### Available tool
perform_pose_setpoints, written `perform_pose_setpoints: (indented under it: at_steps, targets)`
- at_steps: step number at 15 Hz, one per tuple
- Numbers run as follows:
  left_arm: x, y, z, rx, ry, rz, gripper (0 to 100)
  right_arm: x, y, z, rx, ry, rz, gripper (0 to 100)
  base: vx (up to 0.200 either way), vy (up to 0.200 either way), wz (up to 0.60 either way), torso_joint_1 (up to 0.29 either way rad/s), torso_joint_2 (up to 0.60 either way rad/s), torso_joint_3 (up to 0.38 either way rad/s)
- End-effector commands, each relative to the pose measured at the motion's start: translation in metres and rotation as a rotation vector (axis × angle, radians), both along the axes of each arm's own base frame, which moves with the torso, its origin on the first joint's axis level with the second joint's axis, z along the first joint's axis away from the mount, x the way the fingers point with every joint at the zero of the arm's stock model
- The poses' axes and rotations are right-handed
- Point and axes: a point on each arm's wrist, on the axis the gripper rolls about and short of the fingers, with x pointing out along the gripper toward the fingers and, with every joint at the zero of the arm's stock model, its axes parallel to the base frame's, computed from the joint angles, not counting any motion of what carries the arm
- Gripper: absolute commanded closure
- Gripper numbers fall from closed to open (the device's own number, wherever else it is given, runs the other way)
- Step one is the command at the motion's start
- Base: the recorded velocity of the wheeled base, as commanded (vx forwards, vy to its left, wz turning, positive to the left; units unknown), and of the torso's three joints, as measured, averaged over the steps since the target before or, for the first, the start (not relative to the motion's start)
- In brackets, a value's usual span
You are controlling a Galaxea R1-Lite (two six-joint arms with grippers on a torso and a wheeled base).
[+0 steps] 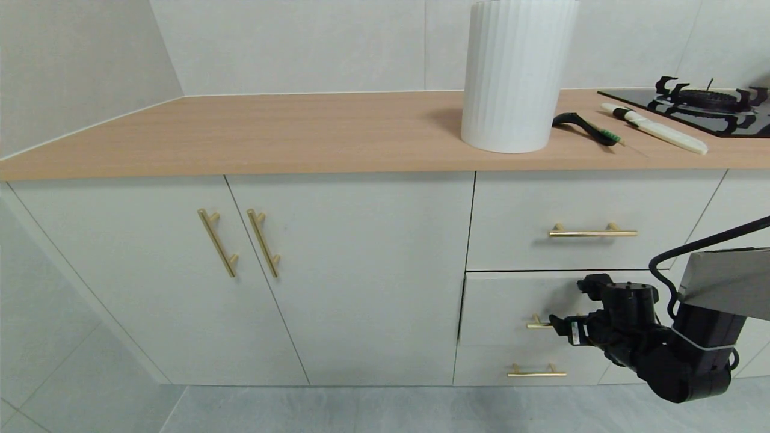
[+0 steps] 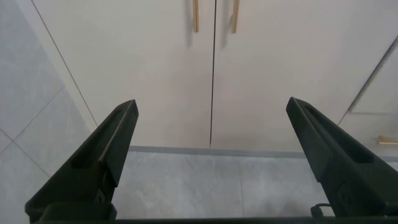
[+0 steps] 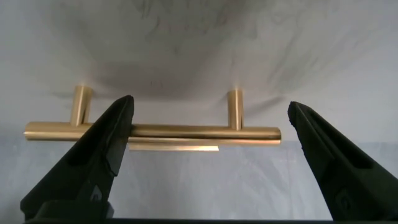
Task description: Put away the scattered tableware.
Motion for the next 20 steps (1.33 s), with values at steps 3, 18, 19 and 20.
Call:
perform_pose_setpoints:
  at_steps: [3,18,19,20]
  targets:
    - [0.0,0.0,0.0,-0.001,0.0,-0.001,0,-0.022,-0.002,0.047,-0.007,0.076,0.026,0,0.0,0.0,0.0,0.0,0.0,0.0]
    - [0.0,0.0,0.0,-0.001,0.0,0.001,0,-0.038,0.022,0.106,0.074,-0.074,0.059,0,0.0,0.0,0.0,0.0,0.0,0.0]
    - [0.0,0.0,0.0,-0.001,0.0,-0.001,0,-0.035,0.022,0.097,0.071,-0.078,0.056,0,0.0,0.0,0.0,0.0,0.0,0.0]
    - [0.0,0.0,0.0,0.001,0.0,-0.001,0,-0.031,0.024,0.09,0.071,-0.087,0.057,0,0.0,0.0,0.0,0.0,0.0,0.0]
